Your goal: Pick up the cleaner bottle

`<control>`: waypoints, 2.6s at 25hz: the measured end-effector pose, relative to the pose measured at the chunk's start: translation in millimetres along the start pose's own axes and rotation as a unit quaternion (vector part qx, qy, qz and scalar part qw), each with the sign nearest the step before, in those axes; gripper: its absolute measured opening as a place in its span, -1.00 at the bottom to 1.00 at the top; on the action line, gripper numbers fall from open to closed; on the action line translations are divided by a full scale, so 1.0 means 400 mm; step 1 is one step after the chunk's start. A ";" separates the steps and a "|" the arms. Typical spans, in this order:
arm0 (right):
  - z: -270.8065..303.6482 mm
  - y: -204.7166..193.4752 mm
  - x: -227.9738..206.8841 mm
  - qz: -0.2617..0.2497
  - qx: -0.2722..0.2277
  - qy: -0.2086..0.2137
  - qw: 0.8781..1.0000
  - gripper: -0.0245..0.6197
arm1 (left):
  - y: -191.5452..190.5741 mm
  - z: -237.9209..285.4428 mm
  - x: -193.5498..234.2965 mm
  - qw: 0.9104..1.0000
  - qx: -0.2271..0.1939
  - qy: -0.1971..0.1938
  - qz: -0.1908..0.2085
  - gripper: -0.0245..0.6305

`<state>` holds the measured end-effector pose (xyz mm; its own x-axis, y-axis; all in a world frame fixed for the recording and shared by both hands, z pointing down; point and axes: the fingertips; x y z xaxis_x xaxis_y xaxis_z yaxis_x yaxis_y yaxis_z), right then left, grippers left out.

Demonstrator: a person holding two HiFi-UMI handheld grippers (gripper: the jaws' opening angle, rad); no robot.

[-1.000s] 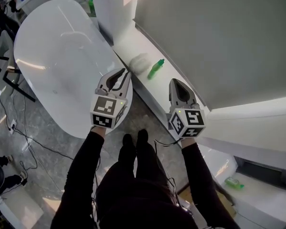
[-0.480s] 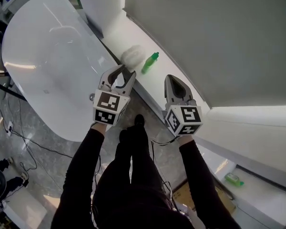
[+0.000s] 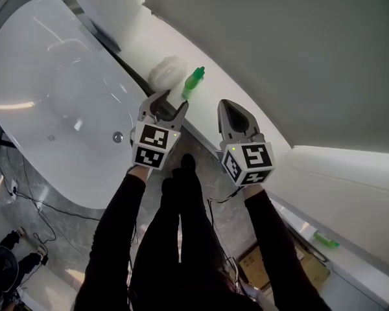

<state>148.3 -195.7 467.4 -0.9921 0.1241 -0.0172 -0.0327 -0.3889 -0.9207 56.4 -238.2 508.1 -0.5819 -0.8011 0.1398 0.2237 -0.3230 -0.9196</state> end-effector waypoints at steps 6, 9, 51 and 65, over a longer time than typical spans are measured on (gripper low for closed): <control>0.069 -0.069 -0.043 0.007 0.010 -0.001 1.000 -0.92 | -0.074 0.117 0.020 1.000 0.025 -0.004 0.014 -0.22; 0.100 -0.098 -0.059 0.013 0.015 -0.001 1.000 -0.92 | -0.116 0.163 0.036 0.999 0.038 -0.003 0.008 -0.16; 0.325 -0.254 -0.160 0.016 0.060 0.014 0.998 -0.92 | -0.301 0.462 0.119 0.997 0.075 0.005 0.024 -0.34; 0.293 -0.153 -0.093 0.007 0.052 0.035 0.998 -0.92 | -0.129 0.342 0.157 0.998 0.046 0.036 0.024 -0.34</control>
<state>173.2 -283.4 570.1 -0.9817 0.1808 -0.0604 -0.0354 -0.4839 -0.8744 115.5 -340.7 614.6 -0.6234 -0.7790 0.0671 0.3214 -0.3336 -0.8863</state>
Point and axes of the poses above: the fingertips, and each gripper's own axes: z forward along the fingers, x to its left, y out of its top, and after that the axes turned 9 degrees about -y, right-handed
